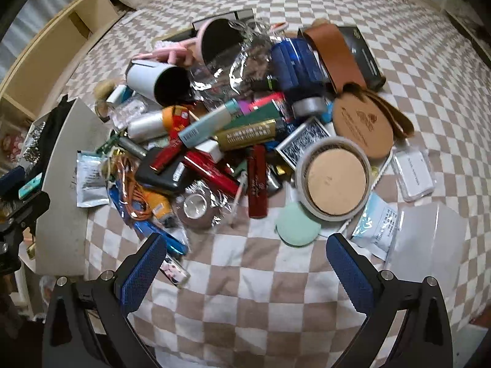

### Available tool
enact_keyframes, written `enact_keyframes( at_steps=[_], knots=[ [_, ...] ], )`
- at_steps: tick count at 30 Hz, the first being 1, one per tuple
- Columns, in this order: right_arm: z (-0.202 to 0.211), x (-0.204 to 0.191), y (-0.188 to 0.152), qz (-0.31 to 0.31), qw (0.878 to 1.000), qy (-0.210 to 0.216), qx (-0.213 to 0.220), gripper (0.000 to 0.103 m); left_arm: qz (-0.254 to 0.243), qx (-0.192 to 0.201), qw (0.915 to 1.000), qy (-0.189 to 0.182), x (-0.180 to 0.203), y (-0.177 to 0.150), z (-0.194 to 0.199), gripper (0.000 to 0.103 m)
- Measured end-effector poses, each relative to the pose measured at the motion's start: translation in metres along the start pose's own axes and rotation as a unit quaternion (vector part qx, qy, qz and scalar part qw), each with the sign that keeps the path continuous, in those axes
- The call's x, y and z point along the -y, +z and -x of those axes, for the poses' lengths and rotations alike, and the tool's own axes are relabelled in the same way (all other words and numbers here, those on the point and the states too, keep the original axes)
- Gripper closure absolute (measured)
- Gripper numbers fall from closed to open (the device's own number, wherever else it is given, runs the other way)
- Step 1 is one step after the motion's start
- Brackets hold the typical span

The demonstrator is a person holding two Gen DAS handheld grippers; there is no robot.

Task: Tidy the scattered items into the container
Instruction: 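Move both grippers back over the pile of items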

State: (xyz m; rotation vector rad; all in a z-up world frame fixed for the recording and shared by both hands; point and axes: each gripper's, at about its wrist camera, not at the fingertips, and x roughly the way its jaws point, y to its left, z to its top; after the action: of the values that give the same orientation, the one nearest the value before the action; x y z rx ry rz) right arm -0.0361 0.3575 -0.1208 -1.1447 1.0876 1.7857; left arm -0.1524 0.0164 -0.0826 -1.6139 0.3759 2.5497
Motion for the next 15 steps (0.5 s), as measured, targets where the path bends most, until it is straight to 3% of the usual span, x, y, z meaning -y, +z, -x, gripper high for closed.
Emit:
enact_keyframes(
  at_steps=[15],
  knots=[
    [-0.019, 0.015, -0.008, -0.001, 0.999, 0.012, -0.04, 0.0, 0.001, -0.047, 0.9981, -0.038, 0.022, -0.004, -0.027, 0.0]
  ],
)
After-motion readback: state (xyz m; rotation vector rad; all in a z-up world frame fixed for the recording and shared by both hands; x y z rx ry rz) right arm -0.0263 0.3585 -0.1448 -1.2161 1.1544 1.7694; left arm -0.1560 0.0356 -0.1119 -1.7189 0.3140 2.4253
